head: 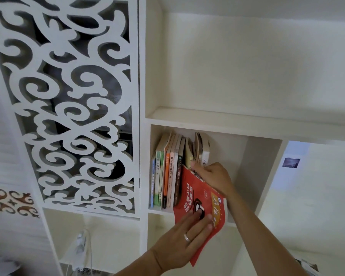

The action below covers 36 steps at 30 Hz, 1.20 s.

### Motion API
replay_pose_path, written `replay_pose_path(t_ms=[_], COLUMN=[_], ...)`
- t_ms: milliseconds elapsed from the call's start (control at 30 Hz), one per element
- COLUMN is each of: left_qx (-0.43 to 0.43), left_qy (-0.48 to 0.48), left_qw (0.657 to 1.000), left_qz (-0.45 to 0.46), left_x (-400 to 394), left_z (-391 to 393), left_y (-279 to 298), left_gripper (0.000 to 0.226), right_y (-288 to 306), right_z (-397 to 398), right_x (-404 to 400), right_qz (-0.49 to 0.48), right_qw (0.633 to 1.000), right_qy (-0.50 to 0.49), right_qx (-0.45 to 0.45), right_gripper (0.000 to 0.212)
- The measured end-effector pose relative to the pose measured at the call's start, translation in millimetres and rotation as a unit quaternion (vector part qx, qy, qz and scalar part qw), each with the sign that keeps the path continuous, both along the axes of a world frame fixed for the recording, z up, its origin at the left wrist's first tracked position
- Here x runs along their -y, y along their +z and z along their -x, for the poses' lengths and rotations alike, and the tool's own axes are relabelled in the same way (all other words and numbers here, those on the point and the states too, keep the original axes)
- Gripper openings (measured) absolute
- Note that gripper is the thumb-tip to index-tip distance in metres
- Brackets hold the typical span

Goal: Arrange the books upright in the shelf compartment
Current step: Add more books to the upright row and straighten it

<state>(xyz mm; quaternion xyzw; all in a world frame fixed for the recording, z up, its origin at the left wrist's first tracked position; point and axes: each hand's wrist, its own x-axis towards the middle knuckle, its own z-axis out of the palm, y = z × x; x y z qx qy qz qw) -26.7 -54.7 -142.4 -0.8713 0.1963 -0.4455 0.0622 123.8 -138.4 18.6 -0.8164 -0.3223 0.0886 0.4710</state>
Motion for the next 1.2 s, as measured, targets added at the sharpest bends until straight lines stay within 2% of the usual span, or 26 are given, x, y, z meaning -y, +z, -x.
replay_pose_path(t_ms=[133, 200, 367, 433, 567, 600, 667, 733, 800, 867, 900, 967, 1000, 1067, 1133, 1200], left_qx=[0.007, 0.011, -0.03, -0.058, -0.133, -0.135, -0.14, -0.122, -0.086, -0.092, -0.102, -0.125, -0.13, -0.135, -0.124, -0.108], left_qy=[-0.002, -0.01, -0.034, -0.045, -0.017, -0.001, -0.004, -0.042, -0.073, -0.093, -0.092, -0.078, -0.06, -0.007, 0.043, 0.065], left_qw=[1.0, 1.0, 0.998, 0.995, 0.986, 0.981, 0.945, 0.881, 0.817, 0.765, 0.749, 0.734, 0.737, 0.771, 0.797, 0.804], left_qz=[0.009, 0.013, 0.051, 0.069, 0.1, 0.138, 0.294, 0.454, 0.565, 0.631, 0.648, 0.663, 0.661, 0.622, 0.589, 0.581], left_x=[5.0, 5.3, 8.0, 6.3, -13.7, -17.9, -20.7, -17.3, -7.0, 3.6, 4.5, 1.4, -3.9, -12.5, -12.7, -6.7], left_z=[-6.3, -7.7, -4.8, -5.3, -8.9, -11.1, -15.7, -23.6, -30.3, -35.3, -38.5, -44.3, -47.6, -53.9, -59.6, -63.7], left_y=[-0.8, -1.4, -15.0, -24.5, -17.8, -11.4, 4.8, 25.6, 53.7, 80.6, 87.9, 91.4, 89.4, 83.8, 78.9, 72.0], left_gripper=[0.057, 0.059, 0.081, 0.083, 0.09, 0.089, 0.08, 0.06, 0.041, 0.036, 0.034, 0.03, 0.029, 0.019, 0.013, 0.016], right_y=[14.5, 19.3, 18.1, 14.0, -3.1, -10.0, -22.7, -32.4, -38.4, -44.0, -45.1, -47.9, -48.3, -46.4, -48.0, -50.6], right_z=[-7.9, -7.7, 4.4, 8.6, 15.2, 15.4, 15.5, 18.1, 22.6, 19.7, 16.8, 8.1, 2.6, -5.0, -10.5, -16.2], right_x=[4.8, 5.2, 9.5, 10.0, 7.4, 5.3, 1.0, -3.7, -10.1, -17.2, -19.5, -16.2, -12.3, 0.1, 9.1, 9.9], right_qz=[0.126, 0.129, 0.075, 0.048, -0.056, -0.088, -0.146, -0.178, -0.198, -0.198, -0.182, -0.137, -0.127, -0.155, -0.204, -0.217], right_qw=[0.991, 0.991, 0.997, 0.999, 0.989, 0.984, 0.972, 0.957, 0.943, 0.942, 0.946, 0.947, 0.94, 0.922, 0.898, 0.892], right_qy=[0.041, 0.035, 0.015, -0.007, -0.031, -0.032, -0.033, -0.042, -0.056, -0.055, -0.04, 0.003, 0.018, -0.01, -0.121, -0.213], right_qx=[0.026, 0.028, 0.01, 0.024, 0.13, 0.151, 0.182, 0.225, 0.263, 0.266, 0.266, 0.29, 0.315, 0.354, 0.37, 0.335], right_gripper=[0.046, 0.036, 0.027, 0.028, 0.037, 0.039, 0.039, 0.033, 0.022, 0.011, 0.009, 0.018, 0.021, 0.019, 0.023, 0.047])
